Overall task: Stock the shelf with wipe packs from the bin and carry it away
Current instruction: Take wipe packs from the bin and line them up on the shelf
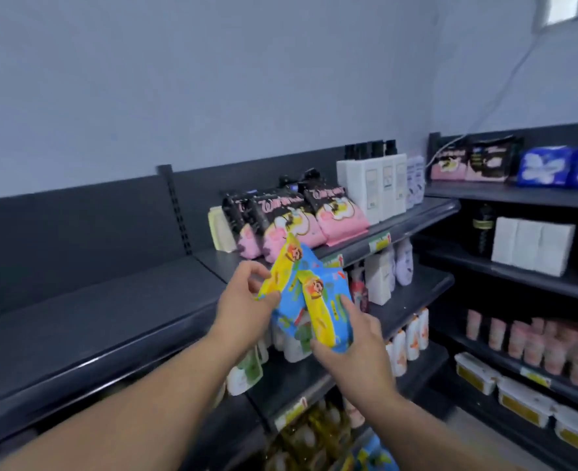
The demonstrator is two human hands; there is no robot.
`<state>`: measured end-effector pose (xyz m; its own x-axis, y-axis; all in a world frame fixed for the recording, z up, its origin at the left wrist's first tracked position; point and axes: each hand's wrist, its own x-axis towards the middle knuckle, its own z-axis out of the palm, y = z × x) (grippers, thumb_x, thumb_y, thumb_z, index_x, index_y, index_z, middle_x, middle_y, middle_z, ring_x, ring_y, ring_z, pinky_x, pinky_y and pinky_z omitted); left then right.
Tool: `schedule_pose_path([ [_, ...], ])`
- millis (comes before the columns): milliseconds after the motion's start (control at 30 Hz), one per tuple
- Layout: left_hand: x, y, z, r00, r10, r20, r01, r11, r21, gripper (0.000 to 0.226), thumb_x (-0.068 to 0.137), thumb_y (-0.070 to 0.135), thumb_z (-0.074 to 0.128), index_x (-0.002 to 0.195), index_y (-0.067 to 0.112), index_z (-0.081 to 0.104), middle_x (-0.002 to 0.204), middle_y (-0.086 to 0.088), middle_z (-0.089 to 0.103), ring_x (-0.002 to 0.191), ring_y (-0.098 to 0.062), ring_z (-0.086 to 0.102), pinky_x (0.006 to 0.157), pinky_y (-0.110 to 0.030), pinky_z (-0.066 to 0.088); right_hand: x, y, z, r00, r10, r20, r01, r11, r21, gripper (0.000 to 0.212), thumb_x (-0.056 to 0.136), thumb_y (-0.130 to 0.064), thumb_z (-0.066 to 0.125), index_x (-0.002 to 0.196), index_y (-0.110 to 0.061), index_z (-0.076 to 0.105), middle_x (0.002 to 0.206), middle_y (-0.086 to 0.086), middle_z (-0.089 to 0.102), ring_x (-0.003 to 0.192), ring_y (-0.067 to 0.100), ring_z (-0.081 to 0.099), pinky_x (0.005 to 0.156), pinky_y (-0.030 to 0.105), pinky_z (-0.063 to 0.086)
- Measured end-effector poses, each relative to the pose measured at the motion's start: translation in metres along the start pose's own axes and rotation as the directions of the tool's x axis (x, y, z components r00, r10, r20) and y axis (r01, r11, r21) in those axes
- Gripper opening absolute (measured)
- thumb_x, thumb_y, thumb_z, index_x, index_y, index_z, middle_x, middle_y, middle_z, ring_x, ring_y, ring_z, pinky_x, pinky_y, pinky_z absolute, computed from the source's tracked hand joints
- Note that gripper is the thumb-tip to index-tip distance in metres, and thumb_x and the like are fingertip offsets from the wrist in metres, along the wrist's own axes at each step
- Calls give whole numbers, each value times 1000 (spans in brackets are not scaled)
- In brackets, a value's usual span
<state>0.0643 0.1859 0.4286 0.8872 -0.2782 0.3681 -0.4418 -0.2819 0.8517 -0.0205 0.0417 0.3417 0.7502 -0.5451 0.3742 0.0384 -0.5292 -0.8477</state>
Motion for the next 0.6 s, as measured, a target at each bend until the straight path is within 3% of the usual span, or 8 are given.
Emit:
schedule_pose_path([
  [100,-12,-2,-68,998,-57,38,60,994,-88,61,76,-4,63,104,50,52,76,-6,52,69,-24,55,71,-50,54,-7,-44,36,993,-102,53,102,995,5,83,71,-32,79,142,-38,35,116,-9,34,94,0,45,76,10,32],
  [200,-29,-11,-142,991,-118,59,123,986,-108,88,74,-10,58,131,53,36,81,-8,53,72,-24,56,72,-47,52,-21,-85,82,973,-187,139,184,982,32,85,70,-31,80,142,-38,36,115,-11,36,90,-6,44,75,8,33],
  [300,-49,-25,-213,983,-159,90,170,979,-117,105,74,-15,56,139,58,19,105,2,56,77,-24,65,69,-43,54,-42,-126,134,942,-270,199,264,963,57,84,67,-29,81,140,-35,41,116,-11,38,94,-8,43,80,6,33],
  [400,-71,-43,-277,980,-172,103,182,978,-99,109,73,-15,55,139,61,14,124,22,46,86,-32,68,68,-41,51,-65,-160,185,899,-340,276,321,940,111,82,65,-28,82,138,-36,44,117,-11,40,97,-8,46,81,-2,32],
  [600,-105,-71,-378,985,-166,41,169,982,-80,98,66,-4,56,135,60,30,132,25,49,92,-41,63,71,-44,49,-101,-218,264,808,-420,413,393,907,153,82,66,-33,80,135,-48,39,117,-18,34,103,-2,50,85,5,36],
])
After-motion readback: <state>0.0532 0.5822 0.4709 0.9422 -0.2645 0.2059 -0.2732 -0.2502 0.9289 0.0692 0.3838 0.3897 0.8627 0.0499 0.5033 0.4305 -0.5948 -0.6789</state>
